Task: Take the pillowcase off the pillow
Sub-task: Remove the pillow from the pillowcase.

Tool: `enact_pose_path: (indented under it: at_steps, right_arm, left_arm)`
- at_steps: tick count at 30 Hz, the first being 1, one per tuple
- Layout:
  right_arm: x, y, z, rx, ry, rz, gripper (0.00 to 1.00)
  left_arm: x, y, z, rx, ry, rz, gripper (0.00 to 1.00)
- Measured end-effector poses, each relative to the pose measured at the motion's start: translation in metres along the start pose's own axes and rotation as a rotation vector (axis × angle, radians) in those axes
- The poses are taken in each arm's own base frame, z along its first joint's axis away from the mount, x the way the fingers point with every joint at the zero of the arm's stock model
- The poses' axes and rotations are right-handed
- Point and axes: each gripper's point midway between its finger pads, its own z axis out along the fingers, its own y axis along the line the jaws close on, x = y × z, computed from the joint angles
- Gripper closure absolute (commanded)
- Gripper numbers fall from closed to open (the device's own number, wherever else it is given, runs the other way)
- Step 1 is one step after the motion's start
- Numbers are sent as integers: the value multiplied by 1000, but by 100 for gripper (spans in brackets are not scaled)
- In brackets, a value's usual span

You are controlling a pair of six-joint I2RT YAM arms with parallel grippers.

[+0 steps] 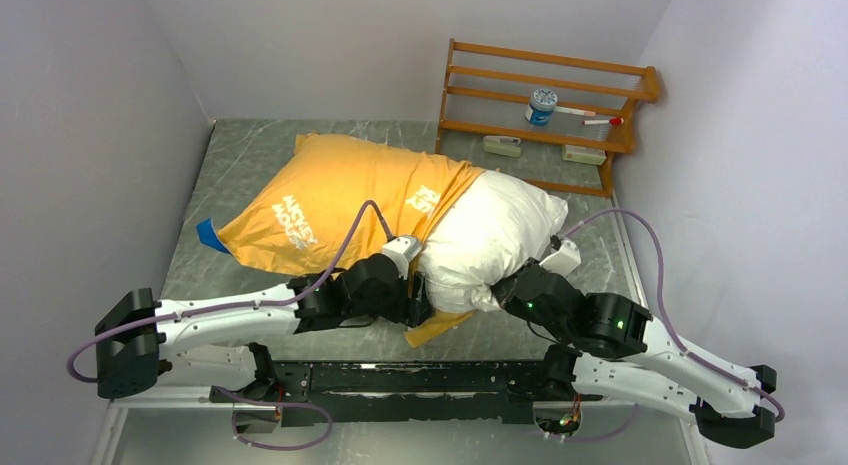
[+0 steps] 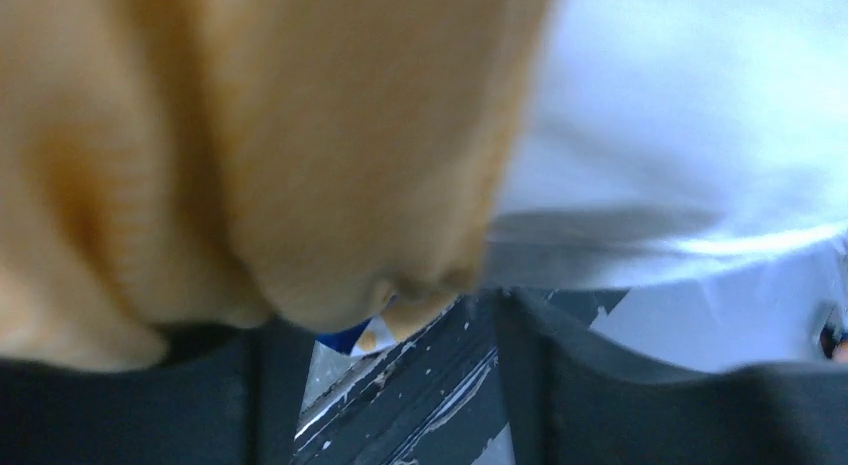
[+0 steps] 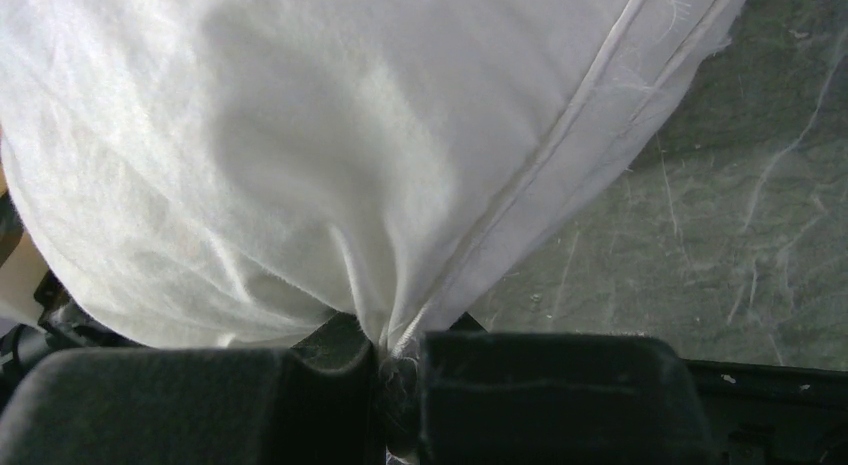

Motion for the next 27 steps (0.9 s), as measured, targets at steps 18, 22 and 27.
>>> enact_pose_path:
  at_steps: [18,22,27]
  right_arm:
    - [-14,7,-16,-58,-24,76,99]
    - [-13,7,-15,-55,-22,90,99]
    - [-13,9,-17,-56,-15,91,91]
  left_arm:
    - [-33,63,-27,-308,-169,-38,95]
    - [-47,82,-50,-468,-202,-49,95]
    - [-48,100,-64,-574,-225,-58,95]
